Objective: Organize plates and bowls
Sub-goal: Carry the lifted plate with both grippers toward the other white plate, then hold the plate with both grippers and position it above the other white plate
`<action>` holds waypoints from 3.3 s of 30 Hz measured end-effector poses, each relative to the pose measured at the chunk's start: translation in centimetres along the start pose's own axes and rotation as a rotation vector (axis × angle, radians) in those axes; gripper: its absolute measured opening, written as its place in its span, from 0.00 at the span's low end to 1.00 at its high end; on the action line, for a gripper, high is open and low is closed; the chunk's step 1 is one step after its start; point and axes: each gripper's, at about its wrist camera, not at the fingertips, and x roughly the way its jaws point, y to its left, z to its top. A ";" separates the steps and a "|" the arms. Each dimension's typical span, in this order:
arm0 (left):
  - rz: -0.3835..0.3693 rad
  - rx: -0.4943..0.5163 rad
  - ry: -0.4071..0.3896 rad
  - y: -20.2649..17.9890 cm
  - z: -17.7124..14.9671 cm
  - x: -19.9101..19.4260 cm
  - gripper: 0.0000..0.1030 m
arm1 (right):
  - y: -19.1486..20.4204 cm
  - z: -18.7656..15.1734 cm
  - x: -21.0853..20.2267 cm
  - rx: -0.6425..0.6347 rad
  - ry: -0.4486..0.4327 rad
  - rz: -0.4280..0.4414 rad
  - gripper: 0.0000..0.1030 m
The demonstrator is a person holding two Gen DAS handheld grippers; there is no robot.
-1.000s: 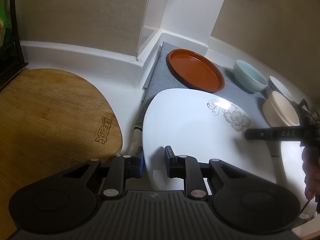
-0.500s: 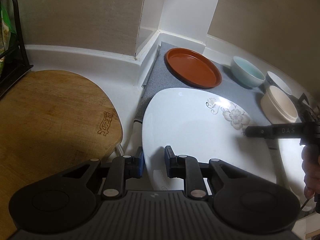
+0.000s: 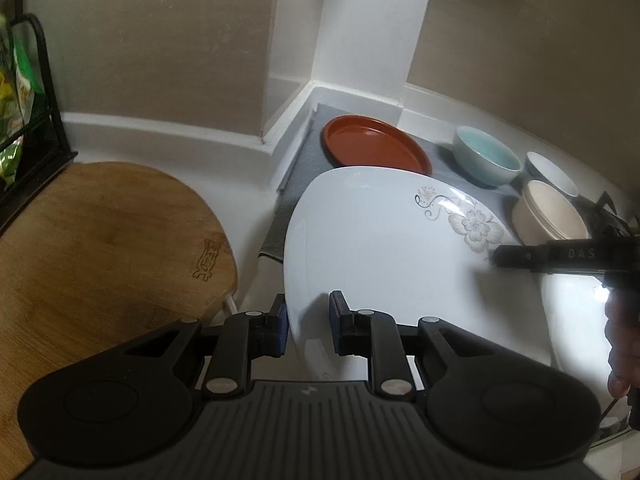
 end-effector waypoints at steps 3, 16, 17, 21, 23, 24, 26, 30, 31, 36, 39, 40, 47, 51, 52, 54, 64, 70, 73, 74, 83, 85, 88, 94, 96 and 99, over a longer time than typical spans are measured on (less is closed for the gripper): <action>0.000 0.011 -0.004 -0.6 0.2 -0.2 0.23 | -0.4 -0.2 -0.5 0.014 -0.012 -0.001 0.15; -0.046 0.039 -0.038 -2.9 1.2 -1.4 0.23 | -1.4 0.0 -4.1 0.049 -0.075 -0.022 0.15; -0.050 0.044 -0.037 -3.1 1.3 -1.4 0.23 | -1.6 0.0 -4.3 0.056 -0.080 -0.026 0.15; -0.075 0.077 -0.037 -4.3 1.7 -1.5 0.23 | -2.5 -0.4 -5.4 0.078 -0.097 -0.047 0.15; -0.090 0.095 -0.033 -4.9 1.8 -1.3 0.23 | -3.0 -0.7 -5.9 0.093 -0.106 -0.060 0.15; -0.098 0.103 -0.029 -5.2 1.9 -1.1 0.23 | -3.3 -0.9 -6.2 0.101 -0.110 -0.068 0.15; -0.114 0.120 -0.020 -5.9 1.9 -0.8 0.23 | -4.0 -1.4 -6.8 0.117 -0.117 -0.083 0.15; -0.146 0.148 -0.008 -7.4 1.7 -0.4 0.23 | -5.3 -2.4 -7.9 0.152 -0.121 -0.119 0.15; -0.154 0.156 -0.006 -7.8 1.6 -0.3 0.23 | -5.6 -2.7 -8.2 0.159 -0.123 -0.127 0.15; -0.189 0.200 0.013 -9.9 1.1 0.4 0.23 | -7.4 -4.0 -9.4 0.193 -0.131 -0.162 0.15; -0.209 0.227 0.026 -11.4 0.8 0.8 0.23 | -8.5 -4.7 -10.2 0.213 -0.136 -0.186 0.15; -0.215 0.234 0.030 -11.8 0.6 0.9 0.23 | -8.9 -4.9 -10.4 0.221 -0.137 -0.192 0.15; -0.253 0.276 0.059 -14.6 -0.4 2.1 0.24 | -11.5 -6.4 -11.6 0.257 -0.139 -0.239 0.15; -0.264 0.301 0.066 -15.9 -0.7 2.3 0.24 | -12.7 -7.1 -12.1 0.276 -0.136 -0.258 0.15; -0.265 0.305 0.069 -16.1 -0.8 2.4 0.24 | -12.9 -7.2 -12.2 0.279 -0.136 -0.262 0.15; -0.269 0.305 0.076 -16.4 -1.0 2.5 0.24 | -13.1 -7.4 -12.3 0.281 -0.139 -0.264 0.15; -0.281 0.329 0.102 -17.3 -1.4 3.1 0.24 | -14.0 -8.2 -12.7 0.288 -0.131 -0.279 0.15; -0.288 0.328 0.115 -17.6 -1.4 3.6 0.24 | -14.4 -8.2 -12.6 0.285 -0.119 -0.291 0.15; -0.290 0.322 0.116 -17.7 -1.4 3.7 0.25 | -14.5 -8.1 -12.7 0.281 -0.119 -0.294 0.15; -0.291 0.320 0.116 -17.7 -1.5 3.8 0.25 | -14.4 -8.1 -12.7 0.279 -0.118 -0.296 0.15; -0.283 0.316 0.119 -17.7 -1.6 3.6 0.26 | -13.7 -8.2 -12.8 0.251 -0.102 -0.329 0.15; -0.276 0.317 0.117 -17.7 -1.6 3.6 0.27 | -13.5 -8.2 -12.8 0.243 -0.100 -0.337 0.16; -0.266 0.321 0.115 -17.8 -1.6 3.4 0.27 | -13.3 -8.3 -12.7 0.233 -0.098 -0.346 0.16; -0.242 0.332 0.116 -17.9 -1.5 3.3 0.27 | -12.8 -8.3 -12.5 0.201 -0.102 -0.366 0.17; -0.229 0.340 0.111 -18.0 -1.5 3.2 0.27 | -12.5 -8.5 -12.3 0.177 -0.102 -0.377 0.18; -0.216 0.349 0.107 -18.0 -1.4 3.0 0.27 | -12.0 -8.6 -11.9 0.137 -0.101 -0.398 0.18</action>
